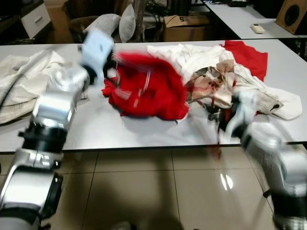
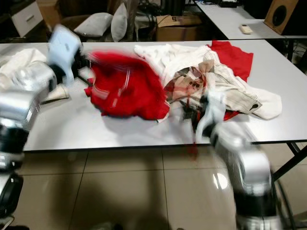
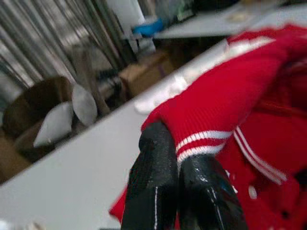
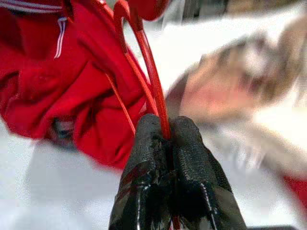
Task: Hang hanger
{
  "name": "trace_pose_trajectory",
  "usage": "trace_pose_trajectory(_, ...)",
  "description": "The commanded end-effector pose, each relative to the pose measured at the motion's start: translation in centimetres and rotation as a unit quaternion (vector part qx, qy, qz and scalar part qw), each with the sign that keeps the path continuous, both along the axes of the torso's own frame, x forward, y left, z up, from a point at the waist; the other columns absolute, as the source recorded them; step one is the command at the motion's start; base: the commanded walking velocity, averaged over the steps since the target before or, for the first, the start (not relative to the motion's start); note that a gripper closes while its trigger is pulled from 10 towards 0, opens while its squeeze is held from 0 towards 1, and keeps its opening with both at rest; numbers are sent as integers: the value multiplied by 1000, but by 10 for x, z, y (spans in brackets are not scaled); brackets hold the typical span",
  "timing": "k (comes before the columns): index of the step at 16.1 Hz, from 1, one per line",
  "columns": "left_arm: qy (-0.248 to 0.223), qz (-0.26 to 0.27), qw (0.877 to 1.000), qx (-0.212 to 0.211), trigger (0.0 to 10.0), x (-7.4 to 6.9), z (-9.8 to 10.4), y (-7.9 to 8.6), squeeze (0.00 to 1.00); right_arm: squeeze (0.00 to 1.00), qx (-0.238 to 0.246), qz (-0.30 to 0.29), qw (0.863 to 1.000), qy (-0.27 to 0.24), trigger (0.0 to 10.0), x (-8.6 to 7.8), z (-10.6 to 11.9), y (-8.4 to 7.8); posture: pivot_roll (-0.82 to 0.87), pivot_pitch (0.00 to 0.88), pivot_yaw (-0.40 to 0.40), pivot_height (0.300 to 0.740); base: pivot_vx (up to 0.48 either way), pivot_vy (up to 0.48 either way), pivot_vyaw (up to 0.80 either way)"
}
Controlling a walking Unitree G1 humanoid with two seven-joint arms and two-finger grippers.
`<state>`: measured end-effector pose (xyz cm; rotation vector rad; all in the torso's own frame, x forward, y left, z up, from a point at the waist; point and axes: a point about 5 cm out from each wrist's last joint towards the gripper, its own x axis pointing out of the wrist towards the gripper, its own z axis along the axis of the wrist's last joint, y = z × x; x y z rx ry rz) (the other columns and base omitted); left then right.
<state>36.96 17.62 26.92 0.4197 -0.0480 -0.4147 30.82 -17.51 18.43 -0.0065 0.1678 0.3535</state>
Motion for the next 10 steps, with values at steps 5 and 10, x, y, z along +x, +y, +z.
trace_pose_trajectory(5,11,-24,996,-80,0,-19,12,9,0,0,-8,72,995,-67,10000,6,20,3,16,0,11,740,0,0,0)
trace_pose_trajectory(10,146,-93,973,-154,0,-42,-43,-42,0,0,-49,124,990,53,10000,-36,-42,6,26,0,1,740,0,0,0)
